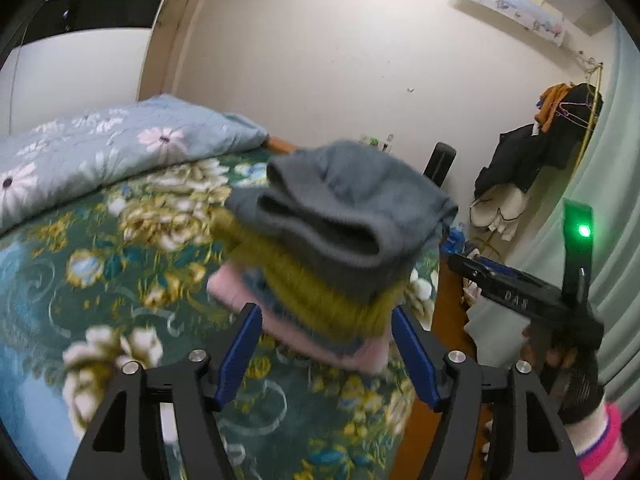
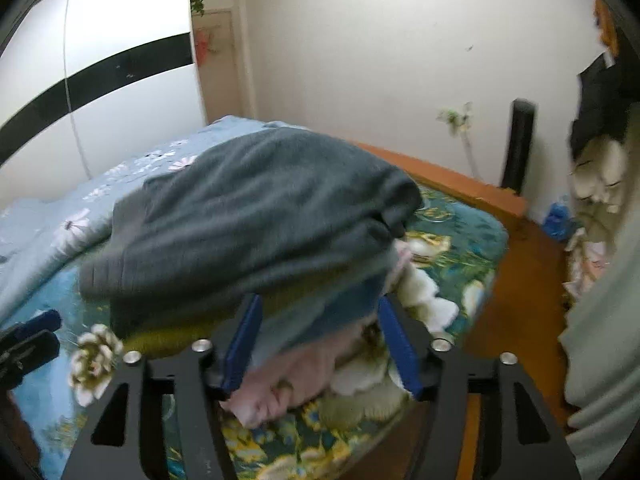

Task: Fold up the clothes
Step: 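Open both tools and withdraw from the clothes stack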

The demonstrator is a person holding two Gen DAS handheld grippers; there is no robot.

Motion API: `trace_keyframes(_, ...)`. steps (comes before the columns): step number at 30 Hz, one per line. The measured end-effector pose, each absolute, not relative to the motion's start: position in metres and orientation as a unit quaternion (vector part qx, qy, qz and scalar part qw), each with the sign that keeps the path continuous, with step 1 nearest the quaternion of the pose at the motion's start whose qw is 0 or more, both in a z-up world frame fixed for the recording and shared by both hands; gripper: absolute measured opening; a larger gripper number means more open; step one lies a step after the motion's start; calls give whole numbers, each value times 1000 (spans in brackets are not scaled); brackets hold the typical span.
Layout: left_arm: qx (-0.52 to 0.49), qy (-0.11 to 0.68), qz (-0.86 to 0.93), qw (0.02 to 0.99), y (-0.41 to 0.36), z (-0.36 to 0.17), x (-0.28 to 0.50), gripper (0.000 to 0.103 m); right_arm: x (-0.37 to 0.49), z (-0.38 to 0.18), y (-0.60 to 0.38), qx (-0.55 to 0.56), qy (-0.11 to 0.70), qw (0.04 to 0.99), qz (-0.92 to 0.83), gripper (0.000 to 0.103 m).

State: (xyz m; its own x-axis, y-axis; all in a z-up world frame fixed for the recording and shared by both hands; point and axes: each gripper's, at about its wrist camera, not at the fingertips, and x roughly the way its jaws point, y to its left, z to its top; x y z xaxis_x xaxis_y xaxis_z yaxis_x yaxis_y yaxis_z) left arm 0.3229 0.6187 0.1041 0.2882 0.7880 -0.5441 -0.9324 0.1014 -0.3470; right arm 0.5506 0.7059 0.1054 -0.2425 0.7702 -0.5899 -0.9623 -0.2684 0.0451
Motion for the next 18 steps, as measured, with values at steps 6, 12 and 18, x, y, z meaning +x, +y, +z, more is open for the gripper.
trace_keyframes(6,-329,121,594,724,592,96,328,87,552,84,674,-204,270,577,743,71)
trace_keyframes(12,-327,122,601,719,568,95,326,103,549,86,631,-175,273,575,751,86)
trace_keyframes(18,-336,114,614,705,549,95,316,103,540,90,599,-175,244,562,771,103)
